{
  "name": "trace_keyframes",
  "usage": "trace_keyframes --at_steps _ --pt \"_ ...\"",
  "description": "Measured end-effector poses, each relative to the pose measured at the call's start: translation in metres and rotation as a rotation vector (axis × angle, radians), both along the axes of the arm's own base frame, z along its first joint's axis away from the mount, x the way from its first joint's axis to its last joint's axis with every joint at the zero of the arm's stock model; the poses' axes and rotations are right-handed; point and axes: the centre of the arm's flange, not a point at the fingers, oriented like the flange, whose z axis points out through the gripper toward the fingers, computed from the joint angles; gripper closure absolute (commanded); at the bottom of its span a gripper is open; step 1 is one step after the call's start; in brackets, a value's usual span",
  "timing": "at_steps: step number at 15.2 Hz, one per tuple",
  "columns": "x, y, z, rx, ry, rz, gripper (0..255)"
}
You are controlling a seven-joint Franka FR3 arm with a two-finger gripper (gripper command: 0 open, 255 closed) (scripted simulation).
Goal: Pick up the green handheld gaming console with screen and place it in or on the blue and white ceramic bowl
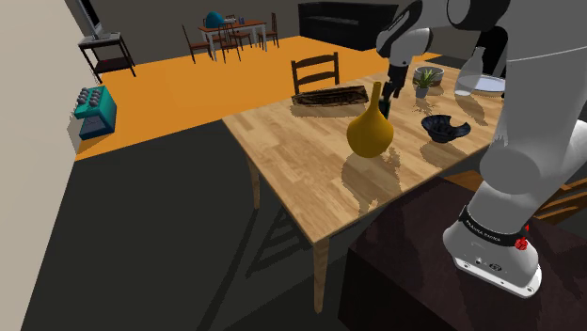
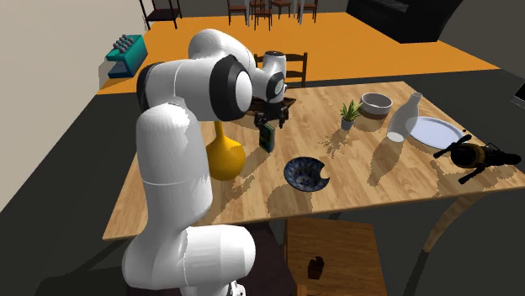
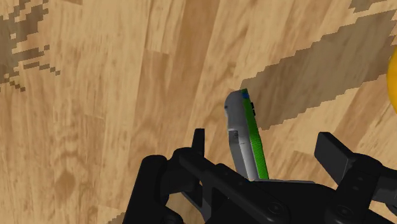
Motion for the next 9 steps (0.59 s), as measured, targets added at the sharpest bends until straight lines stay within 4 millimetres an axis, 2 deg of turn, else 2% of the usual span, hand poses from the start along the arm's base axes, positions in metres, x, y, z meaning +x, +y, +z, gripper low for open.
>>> trace_keyframes --at_steps 5,9 --pt "0.0 -0.001 -0.025 0.0 0.0 0.0 0" --pt "0.001 -0.001 -0.029 0.0 -0.001 0.0 0"
